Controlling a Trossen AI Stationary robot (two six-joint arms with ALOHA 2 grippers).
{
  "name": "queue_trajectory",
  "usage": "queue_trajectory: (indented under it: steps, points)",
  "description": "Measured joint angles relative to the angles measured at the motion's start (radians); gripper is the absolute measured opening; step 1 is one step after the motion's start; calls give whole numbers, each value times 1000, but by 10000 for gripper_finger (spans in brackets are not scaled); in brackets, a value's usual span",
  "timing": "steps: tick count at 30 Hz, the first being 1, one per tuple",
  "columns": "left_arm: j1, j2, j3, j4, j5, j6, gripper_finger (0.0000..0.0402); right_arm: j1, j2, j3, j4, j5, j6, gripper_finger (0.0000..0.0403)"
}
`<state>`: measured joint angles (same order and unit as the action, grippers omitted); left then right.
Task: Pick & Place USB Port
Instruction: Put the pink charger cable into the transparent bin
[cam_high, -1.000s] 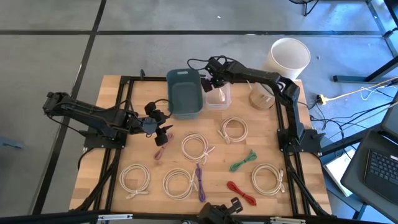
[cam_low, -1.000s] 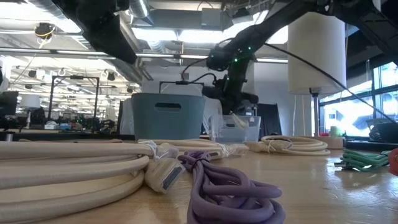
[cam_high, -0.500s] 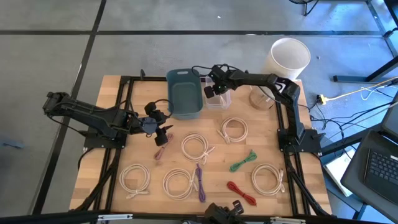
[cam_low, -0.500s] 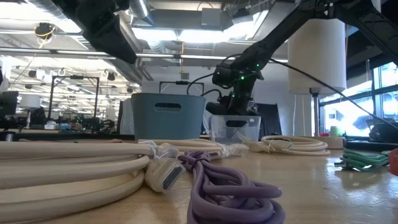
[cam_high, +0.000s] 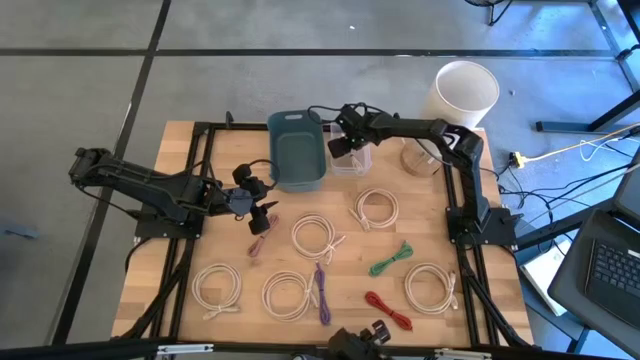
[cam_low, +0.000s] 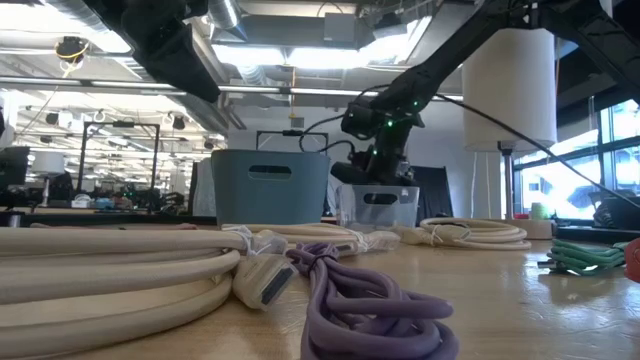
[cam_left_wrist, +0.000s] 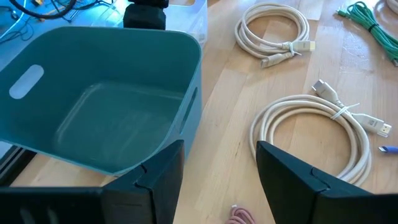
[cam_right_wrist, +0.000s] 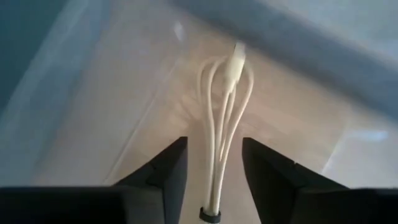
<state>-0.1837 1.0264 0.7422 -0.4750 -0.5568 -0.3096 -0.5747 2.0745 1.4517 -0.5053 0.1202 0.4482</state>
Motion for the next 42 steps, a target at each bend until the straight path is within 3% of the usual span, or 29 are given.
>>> queue_trajectory:
  steps: [6, 14, 21, 27, 32, 42]
  points:
    - [0, 0, 0, 0, 0, 0, 193, 39, -103, 1, 22, 123, -57, 155]
    - [0, 9, 0, -2, 3, -1, 193, 129, -295, 1, 0, 189, -131, 138]
    - [0, 44, 0, -5, 28, -10, 193, 278, -478, 2, -151, 253, -188, 126]
    - [0, 57, 0, 1, 28, -13, 193, 478, -562, -1, -424, 170, -112, 123]
    - [0, 56, 0, 0, 33, -28, 194, 692, -565, -3, -614, 174, 34, 123]
    - [0, 56, 0, -3, 65, -41, 194, 1088, -539, -14, -623, 239, 322, 123]
